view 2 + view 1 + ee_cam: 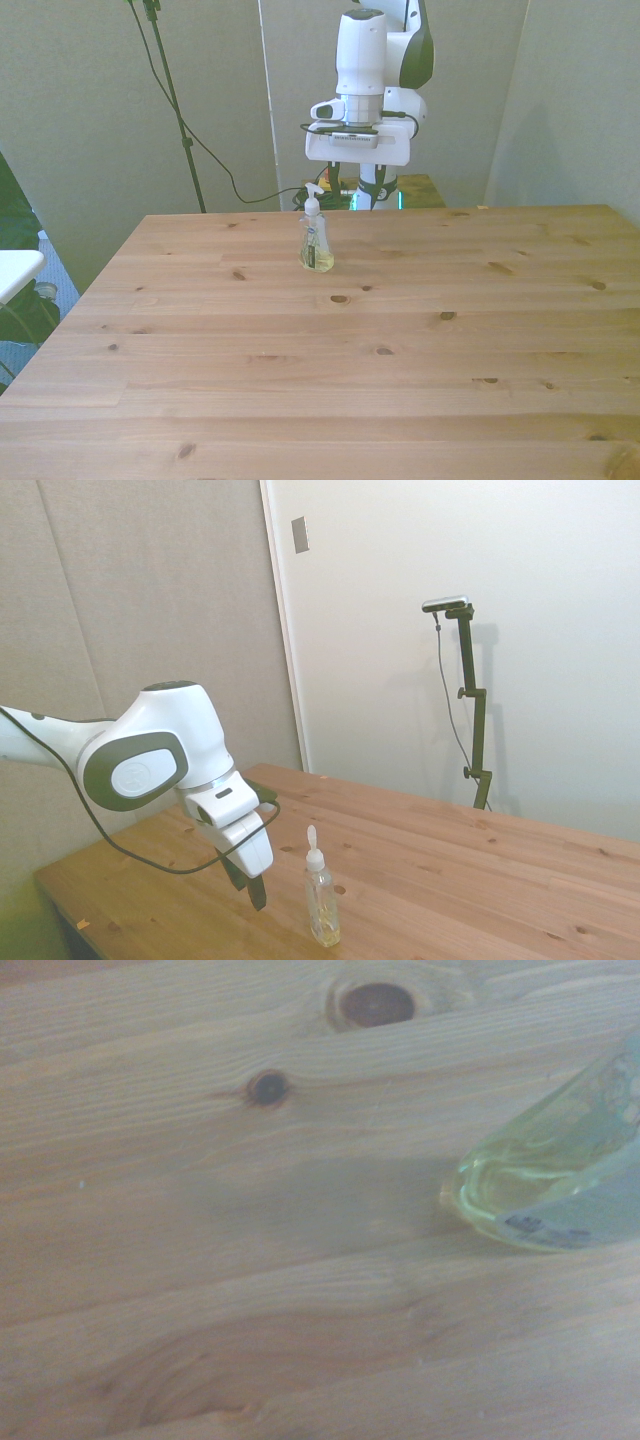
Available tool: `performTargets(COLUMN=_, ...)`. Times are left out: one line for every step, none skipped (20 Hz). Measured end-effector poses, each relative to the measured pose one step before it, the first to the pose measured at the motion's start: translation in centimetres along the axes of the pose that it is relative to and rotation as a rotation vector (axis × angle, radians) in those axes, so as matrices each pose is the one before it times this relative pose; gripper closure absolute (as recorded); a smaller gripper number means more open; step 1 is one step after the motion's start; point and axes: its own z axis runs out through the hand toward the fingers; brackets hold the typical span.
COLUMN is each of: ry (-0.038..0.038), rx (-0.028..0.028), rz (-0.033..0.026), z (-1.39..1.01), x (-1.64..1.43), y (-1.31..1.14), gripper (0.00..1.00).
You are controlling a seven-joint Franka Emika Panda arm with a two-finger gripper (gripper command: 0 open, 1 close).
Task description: Knock down the sanitizer
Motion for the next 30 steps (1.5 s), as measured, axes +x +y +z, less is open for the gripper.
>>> performTargets(ry=-0.001, rx=-0.00437, rz=0.00412, z=0.251, x=0.544, y=-0.138, gripper=1.0)
performTargets(ry=-0.0034, rx=-0.0043, rz=0.00343, z=0.296, x=0.453, y=-0.142, gripper=1.0)
performTargets(ry=-0.00307, rx=-0.00432, rz=0.00202, z=0.258, x=0.391, y=-0.223, gripper=1.0)
performTargets(ry=-0.00221, rx=-0.00277, rz=0.00276, z=0.242, x=0.349, y=-0.196, gripper=1.0)
performTargets(ry=-0.00094, rx=-0.0013, rz=0.00273, z=0.179, x=0.301, y=-0.179, gripper=1.0)
performTargets(ry=-0.00093, rx=-0.00157, rz=0.00226, z=0.133, x=0.248, y=-0.177, gripper=1.0)
performTargets(ry=-0.00097, rx=-0.00181, rz=0.00198, z=0.127, x=0.209, y=-0.086, gripper=1.0)
performTargets(ry=-0.00065, rx=-0.00204, rz=0.00138, z=0.132, x=0.184, y=-0.033, gripper=1.0)
performTargets(ry=0.00003, rx=-0.00229, rz=0.00071, z=0.122, x=0.143, y=-0.001, gripper=1.0)
performTargets(ry=-0.00025, rx=-0.00201, rz=0.00075, z=0.09, x=0.121, y=0.005, gripper=1.0)
performTargets(ry=-0.00012, rx=-0.00123, rz=0.00123, z=0.067, x=0.12, y=0.007, gripper=1.0)
performTargets(ry=-0.00038, rx=-0.00054, rz=0.00156, z=0.05, x=0.115, y=0.006, gripper=1.0)
performTargets(ry=-0.00016, rx=0.00024, rz=0.00217, z=0.003, x=0.146, y=-0.002, gripper=1.0)
performTargets(ry=0.0, rx=0.00043, rz=0.00222, z=-0.008, x=0.154, y=-0.006, gripper=1.0)
performTargets(ry=0.00002, rx=0.00026, rz=0.00201, z=-0.002, x=0.168, y=-0.031, gripper=1.0)
performTargets(ry=0.00013, rx=0.00032, rz=0.00173, z=-0.007, x=0.175, y=-0.059, gripper=1.0)
performTargets(ry=0.00024, rx=0.00038, rz=0.00186, z=-0.008, x=0.196, y=-0.076, gripper=1.0)
performTargets(ry=0.00053, rx=0.0006, rz=0.00206, z=-0.023, x=0.237, y=-0.1, gripper=1.0)
performTargets(ry=0.00042, rx=0.00066, rz=0.00275, z=-0.02, x=0.248, y=-0.067, gripper=1.0)
performTargets(ry=-0.00025, rx=0.00009, rz=0.0033, z=0.02, x=0.261, y=-0.046, gripper=1.0)
performTargets(ry=0.00012, rx=0.0005, rz=0.0039, z=-0.001, x=0.3, y=-0.038, gripper=1.0)
performTargets(ry=0.00017, rx=0.00051, rz=0.00435, z=0.001, x=0.333, y=-0.048, gripper=1.0)
performTargets(ry=0.00002, rx=0.00029, rz=0.00487, z=0.017, x=0.373, y=-0.044, gripper=1.0)
performTargets(ry=0.00049, rx=0.00045, rz=0.00453, z=0.005, x=0.385, y=-0.083, gripper=1.0)
performTargets(ry=-0.00009, rx=-0.00031, rz=0.00524, z=0.055, x=0.45, y=-0.091, gripper=1.0)
performTargets(ry=-0.0001, rx=-0.00066, rz=0.00516, z=0.077, x=0.462, y=-0.113, gripper=1.0)
performTargets(ry=-0.00012, rx=-0.00106, rz=0.00527, z=0.105, x=0.509, y=-0.147, gripper=1.0)
performTargets(ry=-0.00005, rx=-0.001, rz=0.00626, z=0.117, x=0.587, y=-0.142, gripper=1.0)
performTargets(ry=-0.00124, rx=-0.00161, rz=0.00714, z=0.189, x=0.587, y=-0.121, gripper=1.0)
performTargets(ry=-0.00113, rx=-0.00104, rz=0.00725, z=0.169, x=0.59, y=-0.14, gripper=1.0)
